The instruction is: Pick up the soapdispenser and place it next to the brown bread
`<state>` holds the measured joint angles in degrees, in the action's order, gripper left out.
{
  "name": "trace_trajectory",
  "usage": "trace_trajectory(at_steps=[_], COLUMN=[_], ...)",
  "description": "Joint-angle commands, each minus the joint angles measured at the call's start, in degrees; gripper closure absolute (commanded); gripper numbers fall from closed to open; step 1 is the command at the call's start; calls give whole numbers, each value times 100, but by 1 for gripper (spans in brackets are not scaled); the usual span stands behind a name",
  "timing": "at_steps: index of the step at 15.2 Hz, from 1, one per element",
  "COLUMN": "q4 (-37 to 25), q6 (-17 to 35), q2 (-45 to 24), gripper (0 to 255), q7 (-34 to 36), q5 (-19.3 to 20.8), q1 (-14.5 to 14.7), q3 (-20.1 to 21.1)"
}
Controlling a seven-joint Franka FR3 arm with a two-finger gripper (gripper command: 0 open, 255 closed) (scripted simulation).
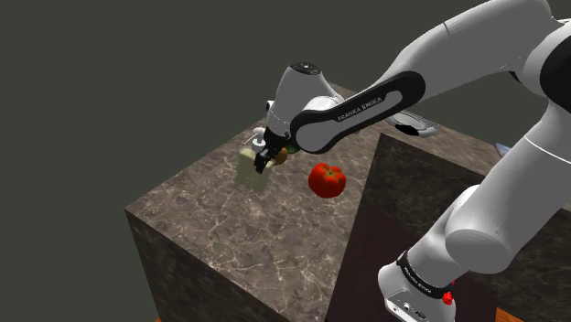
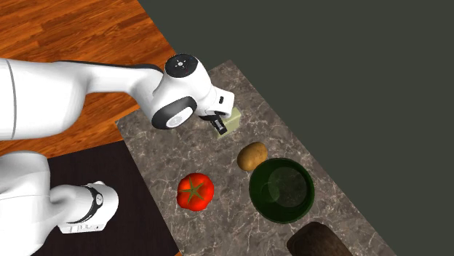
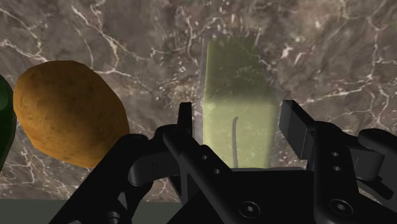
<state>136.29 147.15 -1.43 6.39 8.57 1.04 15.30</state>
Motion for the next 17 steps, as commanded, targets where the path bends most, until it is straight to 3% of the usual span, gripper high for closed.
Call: trace_trajectory(at_steps=[1,17], q4=[1,-449], q6=[2,-1153], q2=[-5,745], gripper=[255,255], q7=[-1,-397], q5=[1,-468], q1=[-2,28], q3=[-2,-10])
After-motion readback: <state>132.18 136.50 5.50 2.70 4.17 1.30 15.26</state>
